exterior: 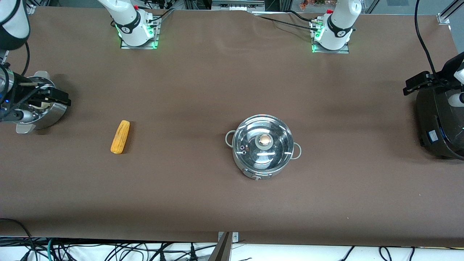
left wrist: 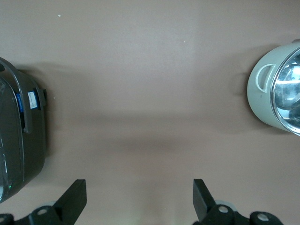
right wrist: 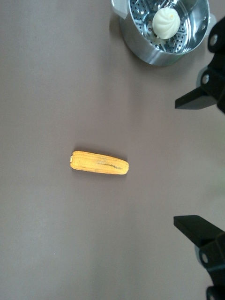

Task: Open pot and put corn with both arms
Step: 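Reach the right gripper to the corn while the left gripper approaches the pot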

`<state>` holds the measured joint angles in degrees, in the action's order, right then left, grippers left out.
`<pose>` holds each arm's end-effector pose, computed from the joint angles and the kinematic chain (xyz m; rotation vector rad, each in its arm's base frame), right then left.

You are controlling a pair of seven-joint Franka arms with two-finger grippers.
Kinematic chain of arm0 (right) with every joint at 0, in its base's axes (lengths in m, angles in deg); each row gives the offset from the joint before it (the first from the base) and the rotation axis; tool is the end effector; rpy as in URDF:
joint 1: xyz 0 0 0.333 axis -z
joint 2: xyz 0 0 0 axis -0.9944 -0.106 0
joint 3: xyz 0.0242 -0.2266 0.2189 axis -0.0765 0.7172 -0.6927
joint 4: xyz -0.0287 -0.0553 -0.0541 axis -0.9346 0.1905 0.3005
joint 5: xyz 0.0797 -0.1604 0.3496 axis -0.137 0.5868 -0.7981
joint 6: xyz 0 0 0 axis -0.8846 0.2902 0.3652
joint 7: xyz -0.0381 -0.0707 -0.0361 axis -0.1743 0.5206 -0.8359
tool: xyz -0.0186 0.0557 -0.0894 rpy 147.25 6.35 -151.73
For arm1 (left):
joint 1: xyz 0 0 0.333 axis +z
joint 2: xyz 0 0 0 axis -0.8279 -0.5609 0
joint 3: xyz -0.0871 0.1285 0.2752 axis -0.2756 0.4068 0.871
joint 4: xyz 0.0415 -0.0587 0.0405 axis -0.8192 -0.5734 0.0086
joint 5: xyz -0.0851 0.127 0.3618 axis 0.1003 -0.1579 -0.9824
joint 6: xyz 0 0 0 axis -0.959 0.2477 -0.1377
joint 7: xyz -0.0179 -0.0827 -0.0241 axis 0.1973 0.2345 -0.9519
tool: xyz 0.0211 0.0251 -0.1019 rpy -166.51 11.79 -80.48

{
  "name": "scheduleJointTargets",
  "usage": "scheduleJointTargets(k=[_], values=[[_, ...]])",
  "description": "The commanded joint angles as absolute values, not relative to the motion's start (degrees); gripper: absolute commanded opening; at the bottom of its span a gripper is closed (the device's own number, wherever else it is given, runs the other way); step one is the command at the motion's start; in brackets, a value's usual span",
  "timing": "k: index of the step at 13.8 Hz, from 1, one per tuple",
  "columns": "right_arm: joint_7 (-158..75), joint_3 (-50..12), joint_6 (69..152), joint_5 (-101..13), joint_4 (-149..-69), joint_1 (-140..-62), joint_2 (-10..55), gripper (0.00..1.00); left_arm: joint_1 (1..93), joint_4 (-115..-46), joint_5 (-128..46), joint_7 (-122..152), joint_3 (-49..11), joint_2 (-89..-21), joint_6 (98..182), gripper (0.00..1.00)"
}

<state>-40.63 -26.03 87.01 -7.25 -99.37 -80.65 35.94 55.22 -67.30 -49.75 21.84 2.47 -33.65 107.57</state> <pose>0.6025 -0.0208 0.5308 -3.1259 -0.0575 0.2040 0.5655 0.0258 0.6078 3.1333 0.0668 -0.1638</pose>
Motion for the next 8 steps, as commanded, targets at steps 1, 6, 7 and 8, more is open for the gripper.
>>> scheduleJointTargets(k=[1,6,7,8], values=[[-40.9,-26.4,89.6,-7.5,-97.5,-81.2,32.8,1.00,55.3,-66.2,-49.6,22.4,2.2,-34.0,107.6,1.00],[-38.4,-26.4,100.3,-8.2,-98.0,-83.8,23.5,1.00,55.4,-66.5,-48.3,22.7,2.0,-33.8,109.4,1.00],[-34.8,-26.3,102.1,-8.2,-98.3,-84.5,21.1,1.00,55.1,-66.7,-48.5,22.8,1.7,-33.7,109.4,1.00],[-32.0,-26.3,103.8,-8.1,-98.9,-85.3,19.5,1.00,55.1,-66.5,-48.4,22.9,1.8,-33.8,109.3,1.00]])
